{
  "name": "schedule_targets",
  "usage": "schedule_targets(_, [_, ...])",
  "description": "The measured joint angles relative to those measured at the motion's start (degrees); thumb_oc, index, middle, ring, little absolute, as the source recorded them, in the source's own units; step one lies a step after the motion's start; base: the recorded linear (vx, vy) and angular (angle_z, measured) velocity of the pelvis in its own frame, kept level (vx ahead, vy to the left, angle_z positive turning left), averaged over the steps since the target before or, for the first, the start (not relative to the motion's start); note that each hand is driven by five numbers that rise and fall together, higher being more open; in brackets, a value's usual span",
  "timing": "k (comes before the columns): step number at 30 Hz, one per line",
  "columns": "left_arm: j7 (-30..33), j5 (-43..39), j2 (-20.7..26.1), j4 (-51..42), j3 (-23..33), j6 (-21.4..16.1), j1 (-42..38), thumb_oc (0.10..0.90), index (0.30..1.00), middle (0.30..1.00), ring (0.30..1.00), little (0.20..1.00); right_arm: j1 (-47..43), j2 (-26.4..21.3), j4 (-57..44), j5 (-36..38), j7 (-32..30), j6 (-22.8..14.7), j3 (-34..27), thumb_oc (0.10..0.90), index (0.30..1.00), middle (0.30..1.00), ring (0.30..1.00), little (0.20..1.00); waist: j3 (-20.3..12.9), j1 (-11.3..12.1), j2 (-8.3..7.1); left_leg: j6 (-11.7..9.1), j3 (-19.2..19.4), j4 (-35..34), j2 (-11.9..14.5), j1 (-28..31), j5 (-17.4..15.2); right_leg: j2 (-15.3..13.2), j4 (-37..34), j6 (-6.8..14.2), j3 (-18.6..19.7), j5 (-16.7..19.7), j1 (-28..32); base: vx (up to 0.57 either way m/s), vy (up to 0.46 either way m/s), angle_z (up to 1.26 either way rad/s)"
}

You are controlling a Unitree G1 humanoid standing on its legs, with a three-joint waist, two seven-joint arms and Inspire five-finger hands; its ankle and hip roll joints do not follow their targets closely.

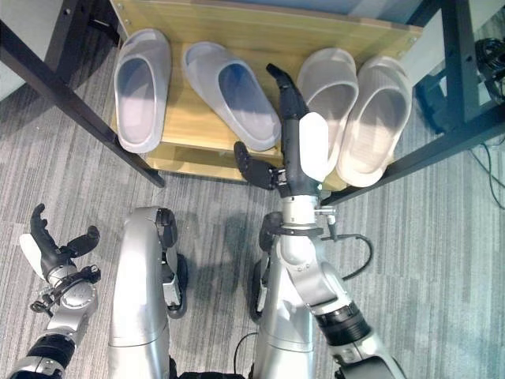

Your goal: Arrange the slippers neatly on the shoe rack.

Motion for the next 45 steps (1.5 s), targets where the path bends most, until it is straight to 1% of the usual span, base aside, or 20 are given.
schedule_targets(6, [0.00,-0.09,0.00,0.02,-0.01,0.00,-0.28,0.800,0.900,0.900,0.900,0.900,-0.21,-0.01,0.22,3.66,0.76,-1.34,0.90,0.800,0.900,0.900,0.900,0.900,0.00,0.09,0.00,-0.01,0.02,0.12,-0.02,0.01,0.00,-0.02,0.12,-0.01,0.05,-0.01,0.01,0.00,0.000,0.00])
schedule_targets(10, [0.00,-0.13,0.00,0.04,-0.01,0.00,-0.47,0.800,0.900,0.900,0.900,0.900,-0.31,-0.02,0.73,7.90,1.33,-1.71,2.28,0.800,0.900,0.900,0.900,0.900,0.00,0.07,0.00,-0.03,0.01,0.14,-0.03,0.04,0.01,-0.02,0.23,-0.01,0.05,-0.01,0.01,0.00,0.000,0.00])
schedule_targets(11, [0.00,-0.15,0.00,0.04,-0.01,0.00,-0.50,0.800,0.900,0.900,0.900,0.900,-0.32,0.09,1.56,10.25,1.63,-2.43,2.79,0.800,0.900,0.900,0.900,0.900,0.00,0.08,0.00,-0.05,0.01,0.15,-0.03,0.05,0.02,-0.03,0.27,-0.02,0.04,-0.01,0.00,0.00,0.000,0.00])
schedule_targets(12, [-0.01,-0.16,0.00,0.04,-0.02,0.00,-0.44,0.800,0.900,0.900,0.900,0.900,-0.31,0.23,2.56,14.72,2.50,-2.76,3.90,0.800,0.900,0.900,0.900,0.900,0.00,0.09,0.00,-0.08,0.00,0.17,-0.03,0.05,0.03,-0.03,0.32,-0.02,0.05,-0.01,0.00,0.00,0.000,0.00])
schedule_targets(16, [-0.03,-1.17,0.00,0.48,-0.01,0.38,-0.87,0.800,0.900,0.900,0.900,0.900,-0.55,0.15,2.58,21.06,3.68,-5.23,4.88,0.800,0.900,0.900,0.900,0.900,0.00,0.02,0.00,-0.15,-0.02,0.18,-0.03,0.14,0.06,-0.01,0.38,-0.05,0.05,-0.02,0.02,0.00,0.000,0.00])
schedule_targets(24, [-0.02,-1.87,0.01,0.36,-0.02,1.16,-1.10,0.800,0.900,0.900,0.900,0.900,-1.60,0.17,2.60,26.32,4.27,-6.30,5.56,0.800,0.900,0.900,0.900,0.900,0.00,0.03,0.01,-0.30,-0.08,0.20,-0.03,0.16,0.13,0.02,0.45,-0.05,0.02,-0.02,0.02,0.00,0.000,0.00])
schedule_targets(26, [-0.02,-1.82,0.01,0.36,-0.04,1.17,-1.28,0.800,0.900,0.900,0.900,0.900,-2.61,0.13,2.63,27.36,5.15,-6.24,7.09,0.800,0.900,0.900,0.900,0.900,0.00,0.07,0.01,-0.30,-0.10,0.21,-0.03,0.16,0.13,0.01,0.48,-0.05,0.02,-0.02,0.01,0.00,0.000,0.00])
schedule_targets(33, [-0.02,-1.82,0.01,0.47,-0.17,1.24,-2.25,0.800,0.900,0.900,0.900,0.900,-7.06,0.87,3.54,28.62,7.75,-6.15,13.48,0.800,0.900,0.900,0.900,0.900,0.00,0.44,0.01,-0.31,-0.09,0.21,-0.05,0.17,0.14,-0.01,0.50,-0.07,0.01,-0.03,0.04,0.00,0.000,0.00])
schedule_targets(35, [-0.03,-1.82,0.01,0.53,-0.23,1.24,-2.54,0.800,0.900,0.900,0.900,0.900,-8.76,1.98,4.66,28.62,8.55,-5.97,14.09,0.800,0.900,0.900,0.900,0.900,0.00,0.73,0.02,-0.36,-0.08,0.21,-0.09,0.17,0.16,-0.04,0.53,-0.07,0.02,-0.03,0.05,0.00,0.000,0.00])
schedule_targets(39, [-0.05,-1.84,0.01,1.05,-0.39,1.25,-2.94,0.800,0.900,0.900,0.900,0.900,-11.24,2.02,4.66,28.15,8.64,-5.99,14.06,0.800,0.900,0.900,0.900,0.900,0.00,1.45,0.04,-0.36,-0.07,0.21,-0.10,0.21,0.17,-0.05,0.54,-0.07,0.03,-0.03,0.08,0.00,0.000,0.00])
schedule_targets(40, [-0.05,-1.85,0.01,1.10,-0.39,1.25,-2.90,0.800,0.900,0.900,0.900,0.900,-11.63,1.97,4.64,27.61,8.54,-6.00,13.95,0.800,0.900,0.900,0.900,0.900,0.00,1.56,0.04,-0.36,-0.07,0.21,-0.11,0.21,0.17,-0.06,0.54,-0.07,0.03,-0.03,0.10,0.00,0.000,0.00])
schedule_targets(45, [-0.05,-1.90,0.01,2.24,-0.63,1.18,-2.14,0.800,0.900,0.900,0.900,0.900,-11.09,1.87,3.25,18.96,6.41,-6.39,10.52,0.800,0.900,0.900,0.900,0.900,0.00,1.74,0.04,-0.36,-0.03,0.23,-0.16,0.23,0.16,-0.08,0.54,-0.07,0.07,-0.03,0.14,0.00,0.000,0.00])
